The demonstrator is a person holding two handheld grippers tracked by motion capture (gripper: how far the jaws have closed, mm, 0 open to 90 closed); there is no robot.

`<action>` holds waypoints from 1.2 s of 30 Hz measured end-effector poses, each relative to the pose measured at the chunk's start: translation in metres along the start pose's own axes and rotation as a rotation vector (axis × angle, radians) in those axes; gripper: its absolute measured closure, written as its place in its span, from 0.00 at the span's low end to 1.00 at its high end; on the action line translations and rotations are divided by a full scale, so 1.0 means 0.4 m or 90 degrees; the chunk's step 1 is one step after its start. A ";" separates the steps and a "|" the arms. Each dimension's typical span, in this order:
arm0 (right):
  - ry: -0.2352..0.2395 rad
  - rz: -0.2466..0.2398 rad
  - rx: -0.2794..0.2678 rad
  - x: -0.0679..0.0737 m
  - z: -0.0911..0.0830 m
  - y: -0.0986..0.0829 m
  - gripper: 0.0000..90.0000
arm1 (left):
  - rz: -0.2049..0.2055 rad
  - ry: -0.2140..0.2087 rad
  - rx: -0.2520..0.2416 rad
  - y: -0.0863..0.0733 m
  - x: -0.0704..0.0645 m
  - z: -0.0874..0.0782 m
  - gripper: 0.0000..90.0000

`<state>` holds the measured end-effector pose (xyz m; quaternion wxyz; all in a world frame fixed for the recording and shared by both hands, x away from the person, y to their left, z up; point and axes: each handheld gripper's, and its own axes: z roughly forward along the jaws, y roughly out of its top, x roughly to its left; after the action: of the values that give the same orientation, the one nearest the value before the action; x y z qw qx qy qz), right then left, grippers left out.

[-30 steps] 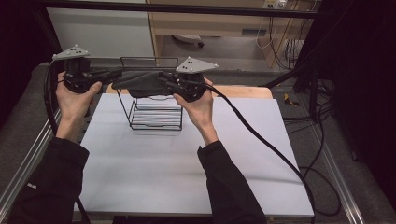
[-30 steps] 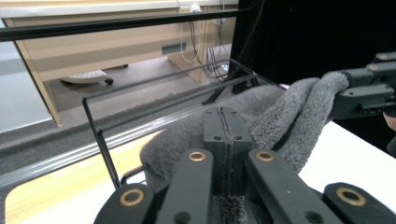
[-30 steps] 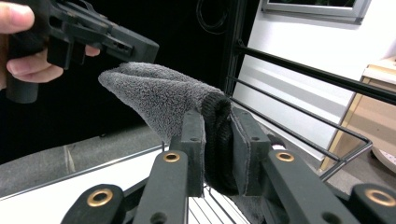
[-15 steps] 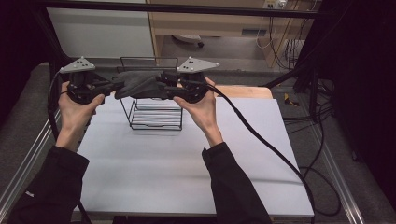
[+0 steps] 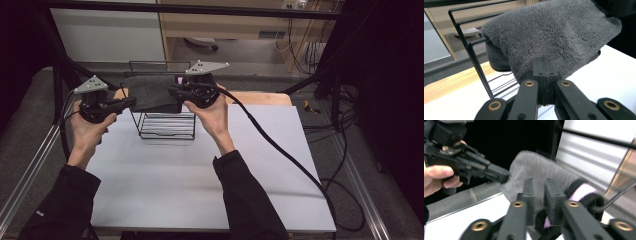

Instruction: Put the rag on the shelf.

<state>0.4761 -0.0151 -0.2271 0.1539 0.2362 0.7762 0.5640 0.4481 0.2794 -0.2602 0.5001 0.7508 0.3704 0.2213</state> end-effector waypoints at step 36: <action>-0.051 0.027 0.064 -0.038 -0.105 -0.106 0.16 | -0.018 0.031 0.042 -0.090 -0.022 -0.045 0.33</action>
<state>0.4595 -0.0676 -0.2543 0.1609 0.2822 0.7914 0.5178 0.4179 0.2914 -0.2857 0.4691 0.7558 0.4003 0.2201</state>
